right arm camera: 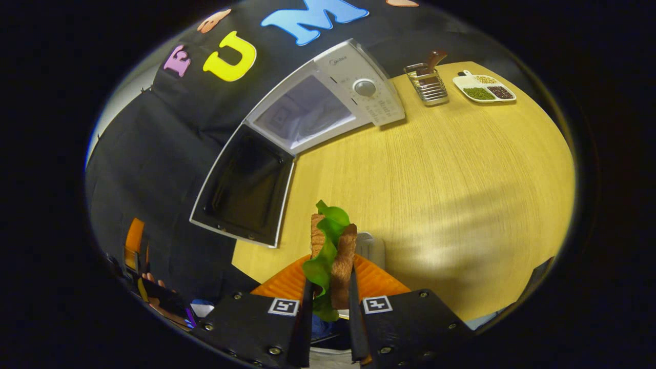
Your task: Open the microwave oven with the left hand, put the food in, and close the microwave oven.
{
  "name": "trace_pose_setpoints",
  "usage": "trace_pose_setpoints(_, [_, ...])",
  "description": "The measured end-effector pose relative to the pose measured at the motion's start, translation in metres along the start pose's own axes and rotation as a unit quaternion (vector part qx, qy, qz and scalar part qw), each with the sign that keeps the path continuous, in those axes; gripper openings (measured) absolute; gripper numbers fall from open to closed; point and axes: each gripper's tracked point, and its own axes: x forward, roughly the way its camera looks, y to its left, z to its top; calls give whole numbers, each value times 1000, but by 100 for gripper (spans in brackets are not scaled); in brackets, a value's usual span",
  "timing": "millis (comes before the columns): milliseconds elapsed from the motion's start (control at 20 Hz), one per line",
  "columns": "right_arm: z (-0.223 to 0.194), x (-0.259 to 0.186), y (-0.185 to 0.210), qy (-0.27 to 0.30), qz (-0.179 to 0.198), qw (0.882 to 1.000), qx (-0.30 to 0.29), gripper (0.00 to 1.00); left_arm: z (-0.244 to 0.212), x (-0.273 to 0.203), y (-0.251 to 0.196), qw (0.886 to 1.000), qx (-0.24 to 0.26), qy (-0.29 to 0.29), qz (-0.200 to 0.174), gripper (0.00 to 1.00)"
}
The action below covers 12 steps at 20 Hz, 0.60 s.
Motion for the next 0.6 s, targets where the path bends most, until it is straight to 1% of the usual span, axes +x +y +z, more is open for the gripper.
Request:
trace_pose_setpoints(50, [11,3,10,-17,4,1000,-2,30,-1,7,1,1000,-3,1,-7,98])
trace_pose_setpoints(200, [38,18,37,-59,8,998,-15,31,3,30,8,1000,-15,-2,-21,99])
trace_pose_setpoints(300, [54,29,54,-80,10,997,-14,30,5,45,13,999,-13,-4,-31,98])
trace_pose_setpoints(400, [67,40,69,-104,8,994,-15,30,4,59,22,999,-7,-3,-38,99])
trace_pose_setpoints(500, [80,53,78,-122,4,992,-11,31,4,70,31,999,-9,-4,-43,98])
trace_pose_setpoints(600, [90,70,87,-132,6,991,2,31,1,80,43,999,-10,-4,-46,99])
